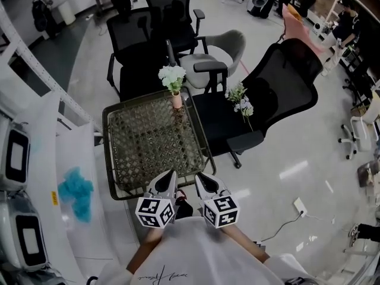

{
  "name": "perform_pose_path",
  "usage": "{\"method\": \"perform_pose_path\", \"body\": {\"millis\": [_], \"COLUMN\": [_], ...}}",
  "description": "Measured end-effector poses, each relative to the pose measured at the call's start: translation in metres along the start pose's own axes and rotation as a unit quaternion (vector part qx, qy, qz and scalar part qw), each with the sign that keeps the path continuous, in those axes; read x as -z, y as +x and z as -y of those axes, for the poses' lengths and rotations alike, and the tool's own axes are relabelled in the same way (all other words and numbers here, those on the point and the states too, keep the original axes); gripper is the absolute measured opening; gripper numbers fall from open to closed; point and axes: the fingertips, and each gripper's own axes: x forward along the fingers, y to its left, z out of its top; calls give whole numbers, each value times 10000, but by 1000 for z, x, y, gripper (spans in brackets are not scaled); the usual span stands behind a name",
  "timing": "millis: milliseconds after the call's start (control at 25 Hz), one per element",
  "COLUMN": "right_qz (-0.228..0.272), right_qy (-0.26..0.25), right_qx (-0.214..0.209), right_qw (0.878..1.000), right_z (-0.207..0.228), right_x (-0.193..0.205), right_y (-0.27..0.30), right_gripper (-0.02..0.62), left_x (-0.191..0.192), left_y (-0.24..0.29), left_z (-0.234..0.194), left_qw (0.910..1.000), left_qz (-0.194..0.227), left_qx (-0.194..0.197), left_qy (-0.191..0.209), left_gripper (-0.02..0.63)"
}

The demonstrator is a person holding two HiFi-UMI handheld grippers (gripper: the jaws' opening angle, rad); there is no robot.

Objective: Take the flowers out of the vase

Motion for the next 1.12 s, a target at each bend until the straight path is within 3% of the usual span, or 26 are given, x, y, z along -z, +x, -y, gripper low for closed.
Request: {"method": "perform_pose_path", "body": {"millis": [480, 720, 1120], "right_qz": [116, 103, 195], "right_qy": [-47, -173, -194], "right_qx": [246, 369, 364], "right_qw": [9996, 9991, 9990], "right_z": [-9, -6, 29], "right_x": [-33, -41, -66], "right_y": [69, 82, 109], "right_gripper": [23, 26, 34], "left_x": [-45, -43, -48], "left_y": [34, 44, 78], "left_z": [-55, -63, -76], "left_qw": [9990, 9984, 9983], "left_qz": [271, 153, 129], "left_qx": [341, 479, 366], "left_qy": [-130, -252, -435], "left_gripper": [2, 2, 1]}}
